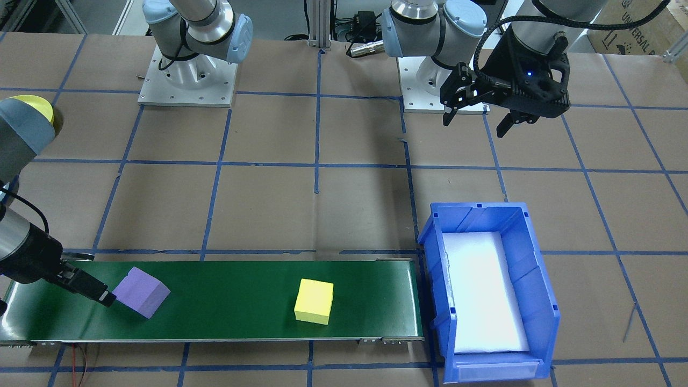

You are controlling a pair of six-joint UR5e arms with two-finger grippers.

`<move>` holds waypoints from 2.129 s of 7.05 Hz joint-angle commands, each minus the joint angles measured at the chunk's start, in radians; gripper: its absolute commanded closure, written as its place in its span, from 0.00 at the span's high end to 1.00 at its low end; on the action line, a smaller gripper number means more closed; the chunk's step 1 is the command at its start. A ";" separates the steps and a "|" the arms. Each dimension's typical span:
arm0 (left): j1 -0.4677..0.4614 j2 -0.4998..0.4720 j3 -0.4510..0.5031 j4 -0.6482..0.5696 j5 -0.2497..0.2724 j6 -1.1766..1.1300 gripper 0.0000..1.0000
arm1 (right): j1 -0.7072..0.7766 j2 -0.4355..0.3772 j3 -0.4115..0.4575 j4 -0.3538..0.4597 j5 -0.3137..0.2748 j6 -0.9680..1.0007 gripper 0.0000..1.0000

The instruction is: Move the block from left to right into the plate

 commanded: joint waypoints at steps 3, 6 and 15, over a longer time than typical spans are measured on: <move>0.004 -0.016 -0.008 0.077 -0.047 -0.009 1.00 | 0.007 0.026 -0.004 -0.007 0.000 -0.012 1.00; -0.011 -0.016 -0.010 0.064 -0.035 -0.009 1.00 | 0.005 0.044 0.003 -0.009 -0.049 -0.060 0.96; 0.012 -0.004 -0.008 0.058 0.106 0.002 1.00 | -0.657 -0.169 0.132 0.142 -0.348 -1.001 0.22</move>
